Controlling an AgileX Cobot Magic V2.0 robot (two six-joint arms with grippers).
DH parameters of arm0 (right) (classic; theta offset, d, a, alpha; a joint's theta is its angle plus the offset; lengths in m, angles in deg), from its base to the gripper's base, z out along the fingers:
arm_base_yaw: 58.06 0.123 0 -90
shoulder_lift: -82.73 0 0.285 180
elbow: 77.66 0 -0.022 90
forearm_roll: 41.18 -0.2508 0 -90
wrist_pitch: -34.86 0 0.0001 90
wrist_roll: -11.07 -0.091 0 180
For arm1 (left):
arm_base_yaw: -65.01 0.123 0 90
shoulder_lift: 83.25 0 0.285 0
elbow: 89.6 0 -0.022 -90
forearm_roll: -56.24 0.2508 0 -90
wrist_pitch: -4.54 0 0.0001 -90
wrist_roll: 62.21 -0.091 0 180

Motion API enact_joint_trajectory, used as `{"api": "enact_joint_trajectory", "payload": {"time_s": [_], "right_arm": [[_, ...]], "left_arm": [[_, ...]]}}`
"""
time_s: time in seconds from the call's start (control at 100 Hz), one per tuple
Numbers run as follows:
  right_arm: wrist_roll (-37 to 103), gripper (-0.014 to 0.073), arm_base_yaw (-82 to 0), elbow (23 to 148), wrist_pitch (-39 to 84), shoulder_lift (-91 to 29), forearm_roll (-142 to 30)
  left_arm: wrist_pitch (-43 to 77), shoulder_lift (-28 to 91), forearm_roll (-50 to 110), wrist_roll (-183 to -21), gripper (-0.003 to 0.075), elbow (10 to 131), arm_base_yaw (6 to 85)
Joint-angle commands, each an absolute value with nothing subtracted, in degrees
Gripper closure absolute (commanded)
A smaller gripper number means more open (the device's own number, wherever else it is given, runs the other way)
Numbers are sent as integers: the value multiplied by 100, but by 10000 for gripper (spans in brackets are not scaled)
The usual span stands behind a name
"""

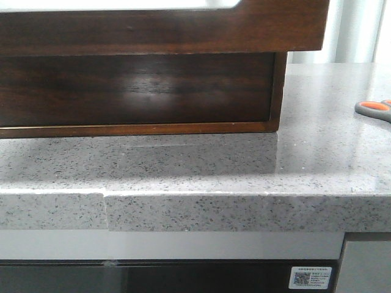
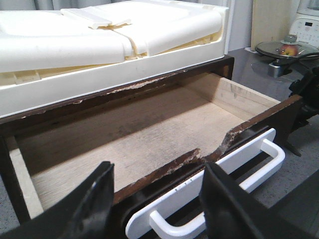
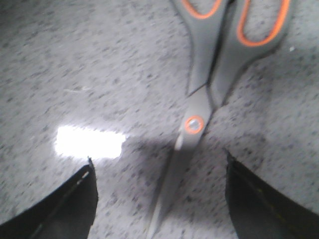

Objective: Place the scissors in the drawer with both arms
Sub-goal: 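Lower the right gripper over the scissors and grasp them at the pivot, then lift the scissors with the right gripper and carry them over the drawer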

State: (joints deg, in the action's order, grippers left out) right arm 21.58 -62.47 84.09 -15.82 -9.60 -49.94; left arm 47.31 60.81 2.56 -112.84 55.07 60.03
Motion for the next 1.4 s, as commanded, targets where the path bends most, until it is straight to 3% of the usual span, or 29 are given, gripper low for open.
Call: {"api": "enact_joint_trajectory", "payload": {"time_s": [0.0, 0.34, 0.73, 1.039, 1.389], "right_arm": [[2171, 112, -6354, 8729, -1487, -980, -4987], [2171, 123, -6374, 9534, -1999, -98, -4899], [2161, 268, -6374, 9660, -2194, 383, -4899], [2161, 552, -6374, 9669, -2216, 383, -4899], [2161, 575, -6374, 9709, -2258, 383, -4881]], "left_arm": [[4420, 5789, -237, -11477, 356, 5750, 5960], [4303, 5407, -338, -11527, 357, 5783, 5960], [4263, 5407, -338, -11527, 357, 5783, 5960], [4260, 5407, -282, -11527, 357, 5783, 5960], [4260, 5407, -272, -11527, 357, 5783, 5960]]}}
